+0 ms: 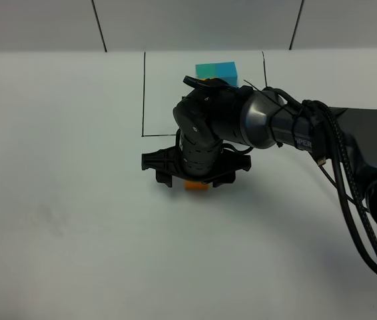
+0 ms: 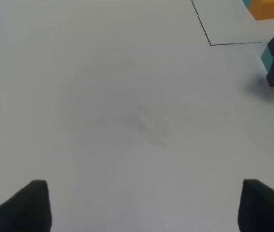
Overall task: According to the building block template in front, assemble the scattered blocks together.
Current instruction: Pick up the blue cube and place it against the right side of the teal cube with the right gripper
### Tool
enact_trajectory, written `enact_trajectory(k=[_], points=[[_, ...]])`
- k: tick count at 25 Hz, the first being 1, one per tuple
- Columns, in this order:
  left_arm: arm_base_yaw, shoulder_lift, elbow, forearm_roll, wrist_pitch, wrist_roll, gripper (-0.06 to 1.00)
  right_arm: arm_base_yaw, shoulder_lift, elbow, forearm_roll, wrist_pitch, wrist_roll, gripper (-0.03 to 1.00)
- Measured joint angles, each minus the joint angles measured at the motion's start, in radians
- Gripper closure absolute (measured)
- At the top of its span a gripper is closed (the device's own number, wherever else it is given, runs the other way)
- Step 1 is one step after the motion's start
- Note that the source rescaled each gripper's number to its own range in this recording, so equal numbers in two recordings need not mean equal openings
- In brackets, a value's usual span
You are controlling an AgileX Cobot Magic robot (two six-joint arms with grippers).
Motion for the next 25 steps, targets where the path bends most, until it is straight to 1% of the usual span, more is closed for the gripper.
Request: enact_trajectory(k=[5,7,9,11,13,15,17,18,20,21,25], points=[[0.000,0.000,0.000,0.000,0.000,0.000,0.22,0.000,-0.074,0.000,0.004,0.033,-0.031,0.49],[0.000,0.000,0.000,0.000,0.000,0.000,0.22,-0.001,-0.113,0.000,0.000,0.062,-0.051,0.49],[0.000,0.000,0.000,0.000,0.000,0.000,0.22,-0.011,-0.151,0.006,-0.023,0.102,-0.073,0.49],[0.000,0.000,0.000,0.000,0.000,0.000,0.22,-0.040,-0.200,0.039,-0.041,0.117,-0.098,0.47],[0.000,0.000,0.000,0.000,0.000,0.000,0.22,-0.079,-0.255,0.109,-0.050,0.115,-0.130,0.40],[0.000,0.000,0.000,0.000,0.000,0.000,0.22,-0.128,-0.322,0.190,-0.051,0.102,-0.149,0.28],[0.000,0.000,0.000,0.000,0.000,0.000,0.22,-0.170,-0.390,0.286,-0.051,0.088,-0.164,0.12],[0.000,0.000,0.000,0.000,0.000,0.000,0.22,-0.194,-0.430,0.327,-0.051,0.083,-0.168,0.05],[0.000,0.000,0.000,0.000,0.000,0.000,0.22,-0.241,-0.509,0.421,-0.052,0.073,-0.181,0.00],[0.000,0.000,0.000,0.000,0.000,0.000,0.22,-0.269,-0.554,0.459,-0.055,0.068,-0.188,-0.02],[0.000,0.000,0.000,0.000,0.000,0.000,0.22,-0.382,-0.721,0.628,-0.072,0.063,-0.265,-0.03]])
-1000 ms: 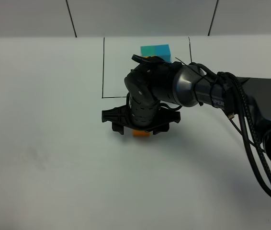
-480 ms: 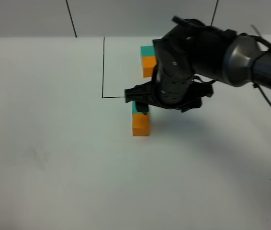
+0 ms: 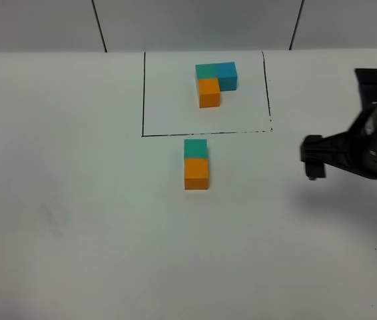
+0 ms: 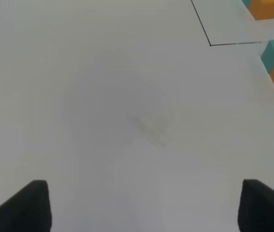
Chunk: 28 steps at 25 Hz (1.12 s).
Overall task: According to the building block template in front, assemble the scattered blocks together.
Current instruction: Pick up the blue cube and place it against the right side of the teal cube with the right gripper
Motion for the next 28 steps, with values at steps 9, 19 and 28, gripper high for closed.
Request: enact_trajectory(k=[9,19,28], points=[[0.000,0.000,0.000,0.000,0.000,-0.001,0.22,-0.261,-0.127,0.181,0.107,0.012,-0.244,-0.03],[0.000,0.000,0.000,0.000,0.000,-0.001,0.22,-0.417,-0.129,0.354,0.118,-0.099,-0.548,-0.03],[0.000,0.000,0.000,0.000,0.000,-0.001,0.22,-0.557,-0.047,0.400,0.213,-0.267,-0.710,-0.03]])
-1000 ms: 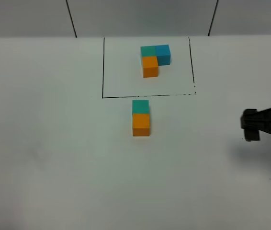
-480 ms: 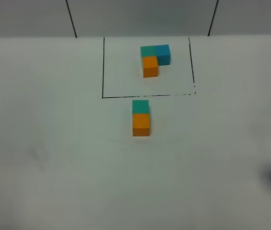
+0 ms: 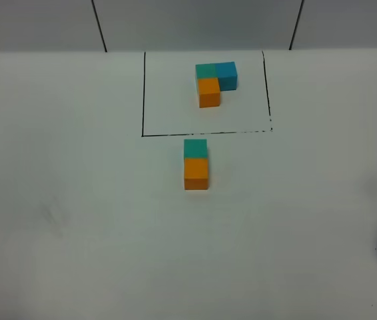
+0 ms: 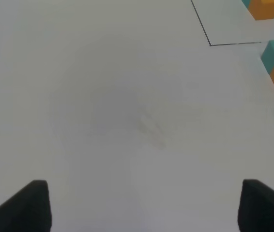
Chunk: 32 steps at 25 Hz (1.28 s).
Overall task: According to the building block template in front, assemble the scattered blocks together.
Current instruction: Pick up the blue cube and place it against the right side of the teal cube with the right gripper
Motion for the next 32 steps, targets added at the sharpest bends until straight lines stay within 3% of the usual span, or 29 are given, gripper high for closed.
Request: enact_trajectory(k=[4,13,17,24,30,32], points=[[0.000,0.000,0.000,0.000,0.000,0.000,0.22,-0.015,0.071,0.000,0.030,-0.043,-0.055,-0.03],[0.000,0.000,0.000,0.000,0.000,0.000,0.22,-0.027,0.142,0.001,0.039,-0.103,-0.065,-0.02],[0.000,0.000,0.000,0.000,0.000,0.000,0.22,-0.051,0.142,0.001,0.039,-0.088,-0.065,0.07],[0.000,0.000,0.000,0.000,0.000,0.000,0.22,-0.054,0.142,0.001,0.052,-0.081,-0.065,0.33],[0.000,0.000,0.000,0.000,0.000,0.000,0.22,-0.054,0.160,0.001,0.068,-0.062,-0.065,0.37],[0.000,0.000,0.000,0.000,0.000,0.000,0.22,-0.054,0.166,0.001,0.084,-0.061,-0.072,0.44]])
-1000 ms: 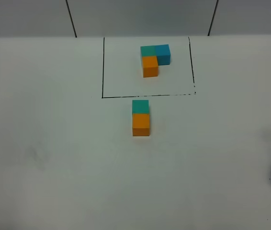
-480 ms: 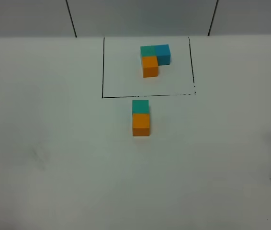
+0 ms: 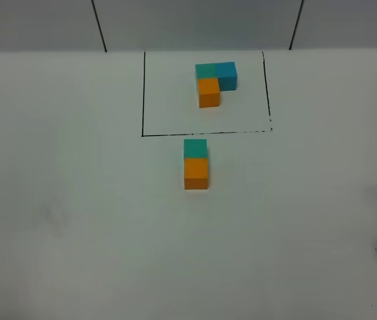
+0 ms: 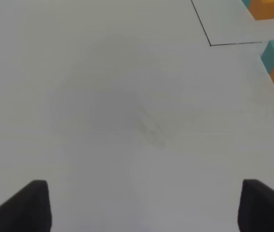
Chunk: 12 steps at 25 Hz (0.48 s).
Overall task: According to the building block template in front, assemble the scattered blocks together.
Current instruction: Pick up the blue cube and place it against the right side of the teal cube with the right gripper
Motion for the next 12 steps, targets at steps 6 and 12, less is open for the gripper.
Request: enact_trajectory(k=[6,12], points=[[0.000,0.000,0.000,0.000,0.000,0.000,0.22,0.005,0.003,-0.020,0.017,0.032,-0.069,0.97],[0.000,0.000,0.000,0.000,0.000,0.001,0.22,0.174,0.001,-0.236,-0.073,0.226,-0.271,0.97]])
